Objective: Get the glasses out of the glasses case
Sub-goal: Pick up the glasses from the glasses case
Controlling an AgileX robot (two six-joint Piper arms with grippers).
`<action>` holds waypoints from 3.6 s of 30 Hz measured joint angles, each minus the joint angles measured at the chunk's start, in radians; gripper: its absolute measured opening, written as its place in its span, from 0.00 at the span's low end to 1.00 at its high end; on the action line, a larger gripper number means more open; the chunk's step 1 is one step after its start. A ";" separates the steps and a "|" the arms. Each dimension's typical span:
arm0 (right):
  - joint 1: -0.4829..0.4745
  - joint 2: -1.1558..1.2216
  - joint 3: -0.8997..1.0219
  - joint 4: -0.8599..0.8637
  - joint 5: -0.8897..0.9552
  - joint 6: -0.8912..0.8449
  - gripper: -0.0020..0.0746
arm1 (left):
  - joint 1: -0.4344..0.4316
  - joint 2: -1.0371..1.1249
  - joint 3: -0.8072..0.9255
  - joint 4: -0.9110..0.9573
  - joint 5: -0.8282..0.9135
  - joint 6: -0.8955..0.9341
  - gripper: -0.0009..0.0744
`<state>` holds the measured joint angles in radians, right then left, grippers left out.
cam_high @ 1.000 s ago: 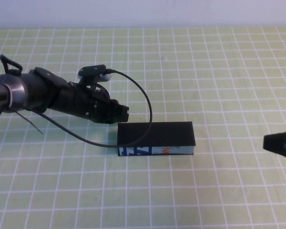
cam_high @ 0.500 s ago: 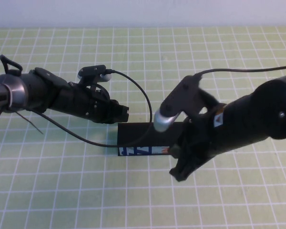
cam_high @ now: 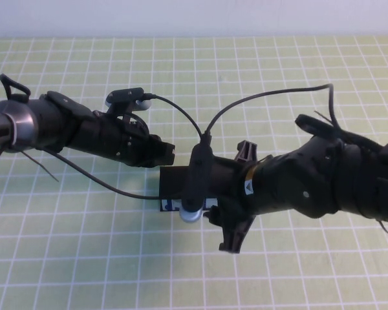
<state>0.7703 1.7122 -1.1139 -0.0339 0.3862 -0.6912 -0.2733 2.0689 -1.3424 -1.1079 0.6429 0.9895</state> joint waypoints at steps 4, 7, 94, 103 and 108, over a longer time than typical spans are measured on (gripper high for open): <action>0.000 0.034 -0.003 -0.059 -0.057 -0.004 0.45 | 0.000 0.000 0.000 0.000 0.000 0.000 0.01; 0.000 0.061 -0.004 -0.096 -0.085 -0.004 0.44 | 0.000 0.000 0.000 0.000 0.000 0.002 0.01; -0.045 0.059 -0.040 -0.242 -0.139 0.132 0.02 | 0.107 -0.152 0.288 -0.322 0.380 0.704 0.01; -0.047 0.059 -0.040 -0.244 -0.145 0.132 0.02 | 0.107 -0.050 0.288 -0.429 0.355 0.807 0.01; -0.047 0.059 -0.040 -0.236 -0.149 0.145 0.02 | 0.107 -0.049 0.288 -0.450 0.319 0.824 0.01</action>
<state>0.7234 1.7710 -1.1542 -0.2700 0.2376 -0.5464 -0.1665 2.0196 -1.0546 -1.5577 0.9619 1.8134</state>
